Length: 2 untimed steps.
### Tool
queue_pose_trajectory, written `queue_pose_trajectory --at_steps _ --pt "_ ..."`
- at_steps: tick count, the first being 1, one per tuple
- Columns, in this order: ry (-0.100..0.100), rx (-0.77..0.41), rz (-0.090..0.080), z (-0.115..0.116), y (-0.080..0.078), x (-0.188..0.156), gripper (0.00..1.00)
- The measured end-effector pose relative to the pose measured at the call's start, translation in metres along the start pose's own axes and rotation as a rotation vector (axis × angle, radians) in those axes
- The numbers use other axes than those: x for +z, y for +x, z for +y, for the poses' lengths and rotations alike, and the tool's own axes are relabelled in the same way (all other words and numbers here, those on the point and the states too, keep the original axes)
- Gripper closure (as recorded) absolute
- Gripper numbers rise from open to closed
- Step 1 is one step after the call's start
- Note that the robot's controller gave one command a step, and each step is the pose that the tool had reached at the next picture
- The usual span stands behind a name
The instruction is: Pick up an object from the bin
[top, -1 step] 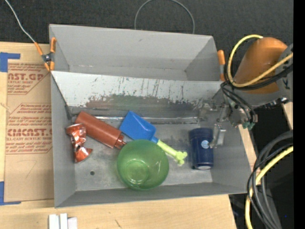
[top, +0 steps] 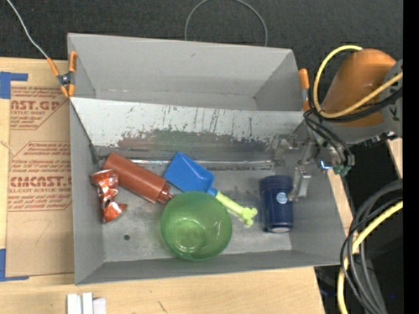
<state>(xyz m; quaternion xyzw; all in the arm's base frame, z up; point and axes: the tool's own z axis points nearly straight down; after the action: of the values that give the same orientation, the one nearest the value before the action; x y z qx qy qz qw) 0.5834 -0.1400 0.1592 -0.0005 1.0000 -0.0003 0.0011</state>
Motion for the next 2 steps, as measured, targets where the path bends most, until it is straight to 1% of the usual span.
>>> queue_pose_trajectory --at_steps 1,2 --pt "0.000 -0.198 0.000 0.0085 -0.0039 0.0581 0.00" --pt "0.000 -0.289 -0.006 0.0096 -0.0020 0.0535 0.00"
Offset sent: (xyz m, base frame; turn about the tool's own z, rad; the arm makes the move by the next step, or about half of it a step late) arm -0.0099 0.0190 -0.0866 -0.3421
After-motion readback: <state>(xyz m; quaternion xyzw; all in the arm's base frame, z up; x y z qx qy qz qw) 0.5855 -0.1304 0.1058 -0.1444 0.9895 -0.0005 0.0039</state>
